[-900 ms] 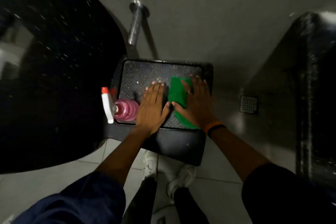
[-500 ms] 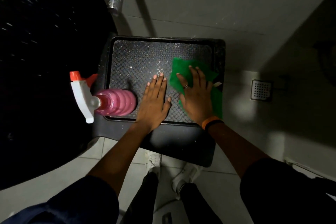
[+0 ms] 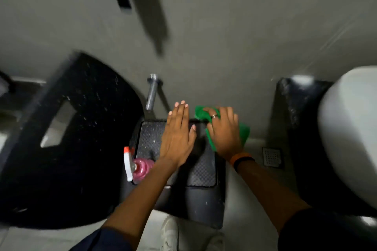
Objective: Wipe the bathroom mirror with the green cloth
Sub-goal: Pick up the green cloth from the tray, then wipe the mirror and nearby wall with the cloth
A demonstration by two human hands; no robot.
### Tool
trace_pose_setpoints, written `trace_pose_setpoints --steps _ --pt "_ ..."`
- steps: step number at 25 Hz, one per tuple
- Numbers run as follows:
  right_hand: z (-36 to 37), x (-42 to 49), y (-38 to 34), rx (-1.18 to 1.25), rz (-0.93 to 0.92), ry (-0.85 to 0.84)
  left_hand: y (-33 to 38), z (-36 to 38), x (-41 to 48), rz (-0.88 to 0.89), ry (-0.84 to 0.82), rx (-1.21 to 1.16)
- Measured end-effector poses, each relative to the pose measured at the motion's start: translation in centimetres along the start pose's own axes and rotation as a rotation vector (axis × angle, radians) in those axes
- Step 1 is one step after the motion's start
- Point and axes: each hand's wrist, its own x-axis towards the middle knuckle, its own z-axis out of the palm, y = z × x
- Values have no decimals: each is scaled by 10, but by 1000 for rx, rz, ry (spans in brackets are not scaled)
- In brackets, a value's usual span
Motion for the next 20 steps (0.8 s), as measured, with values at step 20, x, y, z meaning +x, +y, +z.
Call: trace_pose_setpoints --steps 20 --pt "-700 177 23 -254 -277 1262 391 -536 237 616 965 193"
